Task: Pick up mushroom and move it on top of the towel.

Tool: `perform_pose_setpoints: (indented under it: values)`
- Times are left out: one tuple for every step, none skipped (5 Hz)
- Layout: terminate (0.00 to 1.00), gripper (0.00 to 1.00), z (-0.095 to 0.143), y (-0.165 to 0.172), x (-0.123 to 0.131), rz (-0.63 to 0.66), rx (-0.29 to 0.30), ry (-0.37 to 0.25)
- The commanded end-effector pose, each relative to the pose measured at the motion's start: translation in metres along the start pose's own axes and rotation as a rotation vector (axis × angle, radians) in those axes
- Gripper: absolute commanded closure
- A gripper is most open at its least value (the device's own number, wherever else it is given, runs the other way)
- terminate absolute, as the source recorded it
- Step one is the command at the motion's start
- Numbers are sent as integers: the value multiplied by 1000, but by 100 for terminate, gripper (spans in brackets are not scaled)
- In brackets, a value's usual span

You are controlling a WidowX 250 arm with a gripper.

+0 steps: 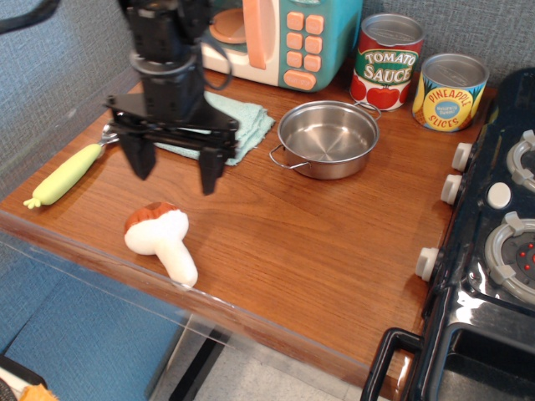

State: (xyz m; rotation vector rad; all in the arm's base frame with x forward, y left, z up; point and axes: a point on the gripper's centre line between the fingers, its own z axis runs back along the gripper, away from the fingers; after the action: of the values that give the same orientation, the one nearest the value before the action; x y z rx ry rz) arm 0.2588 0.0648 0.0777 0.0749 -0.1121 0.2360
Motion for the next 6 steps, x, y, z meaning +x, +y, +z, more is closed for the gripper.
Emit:
perform_pose_setpoints:
  values:
    - [0, 0, -23, 10, -10, 29, 29, 68]
    - [0, 0, -41, 6, -16, 30, 31, 121]
    - [0, 0, -44, 5, -15, 42, 31, 123]
    - [0, 100, -47, 6, -14, 48, 29, 121]
    - [0, 100, -35, 3, -10, 36, 26, 96]
    - [0, 100, -6, -2, 4, 20, 19, 18]
